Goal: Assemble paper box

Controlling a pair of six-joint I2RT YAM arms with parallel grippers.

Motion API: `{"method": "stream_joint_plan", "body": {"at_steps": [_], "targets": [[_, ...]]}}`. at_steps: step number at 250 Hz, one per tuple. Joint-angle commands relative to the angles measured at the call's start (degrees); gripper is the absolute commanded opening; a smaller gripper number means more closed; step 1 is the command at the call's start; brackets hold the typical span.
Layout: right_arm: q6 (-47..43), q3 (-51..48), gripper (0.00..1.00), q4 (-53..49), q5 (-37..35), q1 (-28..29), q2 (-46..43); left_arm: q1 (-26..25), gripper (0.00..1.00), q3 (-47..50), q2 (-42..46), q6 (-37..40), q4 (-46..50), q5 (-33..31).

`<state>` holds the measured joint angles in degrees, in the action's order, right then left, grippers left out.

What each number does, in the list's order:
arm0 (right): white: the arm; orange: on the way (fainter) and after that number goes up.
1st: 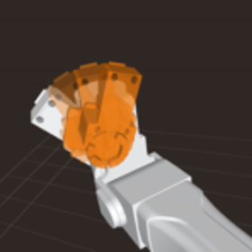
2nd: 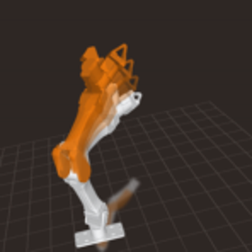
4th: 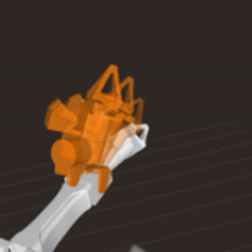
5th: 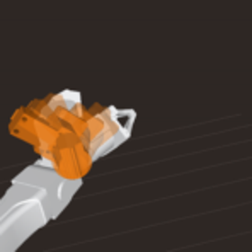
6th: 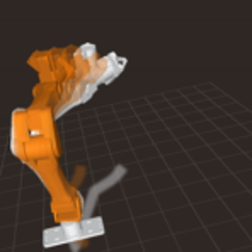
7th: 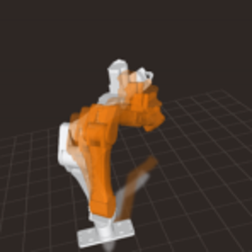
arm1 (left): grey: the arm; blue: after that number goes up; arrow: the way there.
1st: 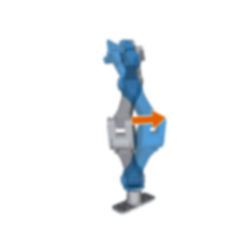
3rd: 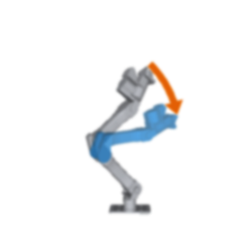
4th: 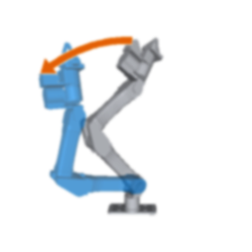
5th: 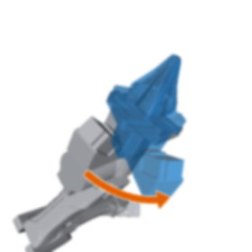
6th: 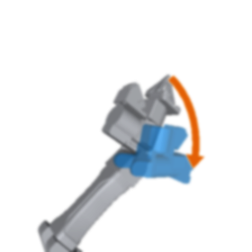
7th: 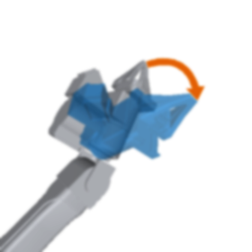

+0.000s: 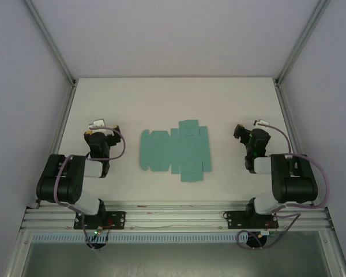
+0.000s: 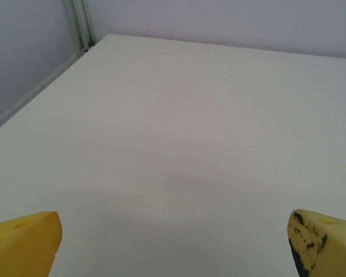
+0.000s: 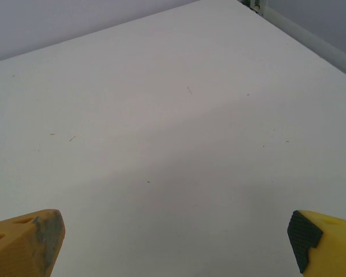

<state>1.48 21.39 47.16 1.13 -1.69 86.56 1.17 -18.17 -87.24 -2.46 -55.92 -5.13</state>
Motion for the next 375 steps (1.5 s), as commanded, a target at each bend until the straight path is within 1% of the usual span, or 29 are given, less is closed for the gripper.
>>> {"method": "stream_joint_plan", "body": {"at_steps": [1, 124, 150, 191, 202, 213, 223, 247, 259, 268, 281, 291, 302, 316, 332, 347, 366, 375], "targets": [[0.56, 1.11, 1.0, -0.01, -0.24, -0.14, -0.7, 0.05, 1.0, -0.28, 0.68, 0.71, -1.12, 0.29], [0.65, 1.18, 1.0, -0.01, -0.24, -0.15, -0.68, 0.06, 1.0, -0.45, 0.65, 0.72, -0.97, 0.29], [0.63, 1.21, 1.0, -0.05, -0.24, -0.15, -0.68, 0.14, 1.0, -1.08, 0.56, 1.72, 0.18, 3.06], [0.55, 0.97, 1.0, 0.13, -0.25, -0.17, -0.78, 0.17, 1.0, -0.91, 0.58, 1.72, -0.17, 3.02], [0.41, 1.1, 1.0, 0.39, -0.33, -0.15, -0.91, 0.13, 1.0, -1.14, 0.85, 1.51, -0.26, 1.79], [0.33, 1.58, 1.0, -1.24, 0.06, -0.03, -2.04, 0.13, 1.0, -2.07, 2.43, 1.05, 2.41, 1.14], [0.42, 2.43, 1.0, -4.14, -0.26, -0.06, -3.68, 0.14, 1.0, -3.31, 4.61, 0.8, 6.79, 0.96], [0.37, 5.69, 1.0, -13.42, -1.34, 0.57, -7.53, 0.1, 1.0, -4.73, 10.73, 0.76, 14.32, 1.64], [0.25, 7.72, 1.0, -18.38, -2.95, 1.69, -9.04, 0.12, 1.0, -6.18, 14.2, -1.56, 20.17, 2.14], [0.28, 9.14, 1.0, -21.77, -5.14, 3.4, -10.26, 0.08, 1.0, -7.75, 16.41, -3.93, 24.89, 3.21], [0.8, 10.5, 1.0, -25.33, -7.4, 5.65, -11.68, -0.02, 1.0, -9.86, 18.75, -6.41, 30.51, 7.69], [2.9, 12.01, 1.0, -28.73, -8.37, 7.27, -12.7, -0.5, 1.0, -11.08, 19.74, -8.58, 33.8, 10.19], [3.81, 14.23, 1.0, -33.78, -8.06, 9.48, -13.7, -1.57, 1.0, -12.23, 20.23, -10.59, 36.59, 11.58], [7.58, 16.93, 1.0, -39.9, -9.08, 12.59, -14.72, -3.64, 1.0, -13.81, 20.22, -12.92, 40.53, 12.27], [10.47, 19.16, 0.98, -44.96, -6.55, 15.96, -15.66, -6.31, 1.0, -15.36, 19.79, -14.37, 44.47, 13.44], [14.76, 20.73, 0.96, -47.59, -5.04, 18.88, -15.99, -8.28, 1.0, -16.51, 18.94, -16.61, 47.54, 15.59], [19.58, 21.94, 0.93, -48.7, 1.34, 21.82, -14.72, -9.42, 1.0, -17.17, 17.28, -19.1, 49.72, 20.04], [21.14, 22.05, 0.91, -47.97, 5.11, 23.38, -13.39, -9.77, 1.0, -17.54, 16.42, -20.02, 50.92, 21.19]]}}
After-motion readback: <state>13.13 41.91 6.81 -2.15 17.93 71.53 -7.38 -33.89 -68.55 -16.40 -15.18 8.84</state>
